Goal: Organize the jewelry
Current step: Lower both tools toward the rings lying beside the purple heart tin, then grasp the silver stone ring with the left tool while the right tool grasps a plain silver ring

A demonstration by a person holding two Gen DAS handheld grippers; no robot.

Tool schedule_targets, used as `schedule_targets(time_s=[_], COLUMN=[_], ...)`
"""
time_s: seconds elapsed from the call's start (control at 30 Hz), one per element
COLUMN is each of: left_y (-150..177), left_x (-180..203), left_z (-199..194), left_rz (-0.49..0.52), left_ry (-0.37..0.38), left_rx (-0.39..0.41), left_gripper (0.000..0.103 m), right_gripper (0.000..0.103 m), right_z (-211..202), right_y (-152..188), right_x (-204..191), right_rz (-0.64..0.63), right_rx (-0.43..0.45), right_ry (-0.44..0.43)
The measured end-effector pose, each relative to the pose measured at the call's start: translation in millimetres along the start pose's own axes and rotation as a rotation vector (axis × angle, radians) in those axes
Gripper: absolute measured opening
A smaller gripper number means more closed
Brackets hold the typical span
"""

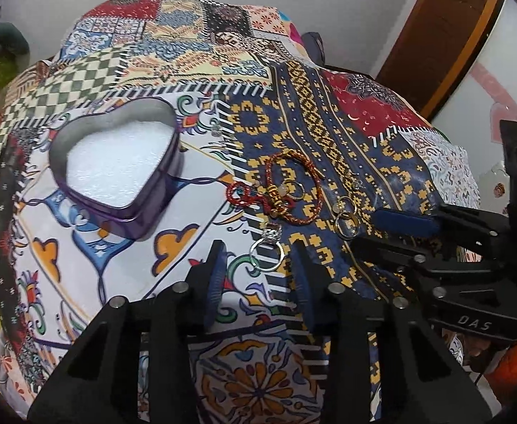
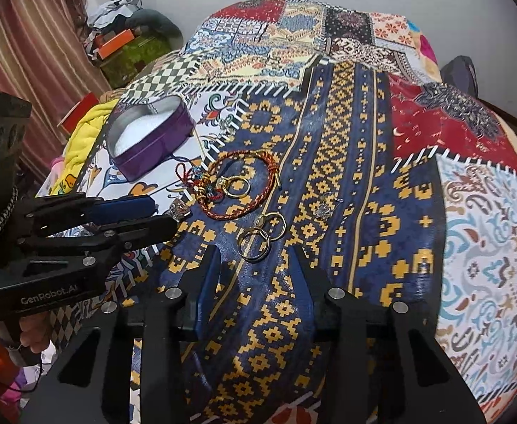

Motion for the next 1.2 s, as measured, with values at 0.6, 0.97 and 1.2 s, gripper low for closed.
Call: schedule_targets(time_s=[0.6,0.97,1.2], left_y=[-1,-10,-14], left_x=[2,-4,-15], left_z=[11,-21,-38], left_rz=[-0.009,-0.04,-0.054], left_ry=[0.02,0.001,-0.009], left_rx=[0.008,0.061,0.083], left_gripper=[0.02,0.0,0.0], right_gripper=[0.019,0.019,0.019], right_z=[8,-17,-29], right_y=[-1,-19,-28], right_x=[0,-10,-22], right_rz=[-0.019,-0.018,-0.025], right_rx=[0.003,0.078,0.124], right_ry=[0.017,0.032,0.04])
Point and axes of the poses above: each gripper's, at about its wrist camera, not at the fingertips, and z roughly the way its jaws point, x to its right, y to its underside, the point moved 1 cm from there along z, roughly the way its jaws point, and after that the axes turned 15 degrees about x, right-handed, at the moved point
